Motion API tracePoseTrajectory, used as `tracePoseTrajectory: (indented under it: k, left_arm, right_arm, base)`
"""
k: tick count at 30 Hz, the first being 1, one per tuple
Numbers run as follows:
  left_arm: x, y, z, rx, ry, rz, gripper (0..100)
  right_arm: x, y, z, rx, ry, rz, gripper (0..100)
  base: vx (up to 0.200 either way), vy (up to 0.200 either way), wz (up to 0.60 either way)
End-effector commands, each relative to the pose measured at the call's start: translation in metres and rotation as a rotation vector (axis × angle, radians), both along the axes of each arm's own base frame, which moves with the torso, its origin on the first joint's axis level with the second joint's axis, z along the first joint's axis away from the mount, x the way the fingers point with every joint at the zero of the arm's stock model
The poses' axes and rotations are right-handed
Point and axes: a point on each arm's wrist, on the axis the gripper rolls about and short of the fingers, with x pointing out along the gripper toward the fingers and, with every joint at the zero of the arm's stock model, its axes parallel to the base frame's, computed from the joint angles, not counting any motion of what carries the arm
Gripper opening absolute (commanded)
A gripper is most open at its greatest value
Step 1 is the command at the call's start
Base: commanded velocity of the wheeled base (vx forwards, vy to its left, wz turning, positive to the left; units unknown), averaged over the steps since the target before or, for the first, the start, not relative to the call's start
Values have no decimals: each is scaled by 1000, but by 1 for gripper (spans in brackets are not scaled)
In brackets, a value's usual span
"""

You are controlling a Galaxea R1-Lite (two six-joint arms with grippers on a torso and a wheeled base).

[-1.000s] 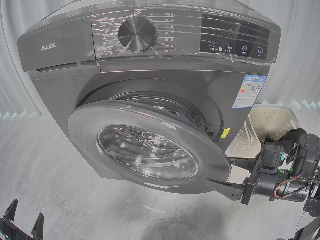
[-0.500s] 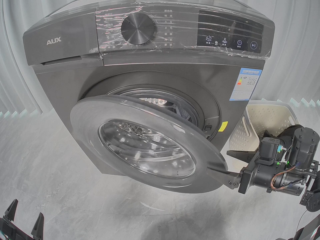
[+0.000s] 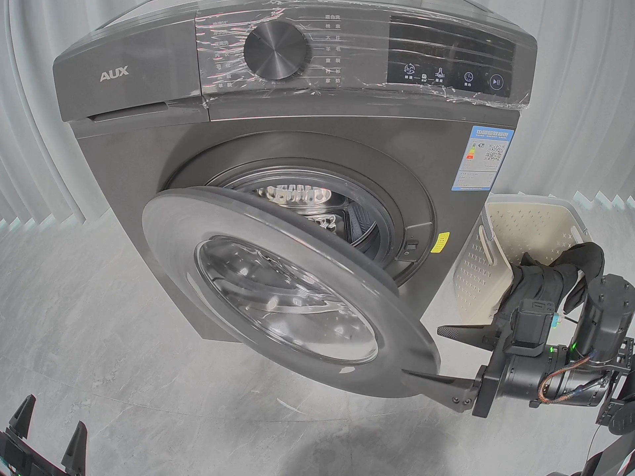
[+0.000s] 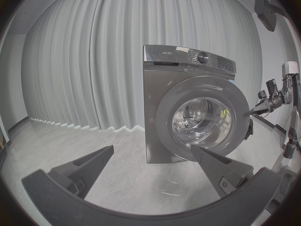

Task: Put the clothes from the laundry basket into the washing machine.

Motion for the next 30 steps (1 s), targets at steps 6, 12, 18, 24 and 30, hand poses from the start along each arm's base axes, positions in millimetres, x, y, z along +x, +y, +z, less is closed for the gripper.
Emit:
tracePoseTrajectory:
  k: [6,12,18,24,30]
  left_arm:
    - [0,0,-5,-2,-2,-2,100]
    - [0,0,-5,-2,-2,-2,100]
    - [0,0,-5,-2,-2,0,100]
    - [0,0,-4,0,-3,0,100]
    - [0,0,-5,0,0,-2,100]
  right_arm:
    - [23,4,0,-4,-5,-52,100]
    - [20,16,-10,2,-9,-7,100]
    - [3,18,-18,-17,15,48,100]
    - [-13,9,-11,12,-4,69,100]
    - [-12,5,-3,48,-19,51,100]
  base:
    - [-67,0,0]
    - [-133,0,0]
    - [0,0,0]
    - [0,0,0]
    - [0,0,0]
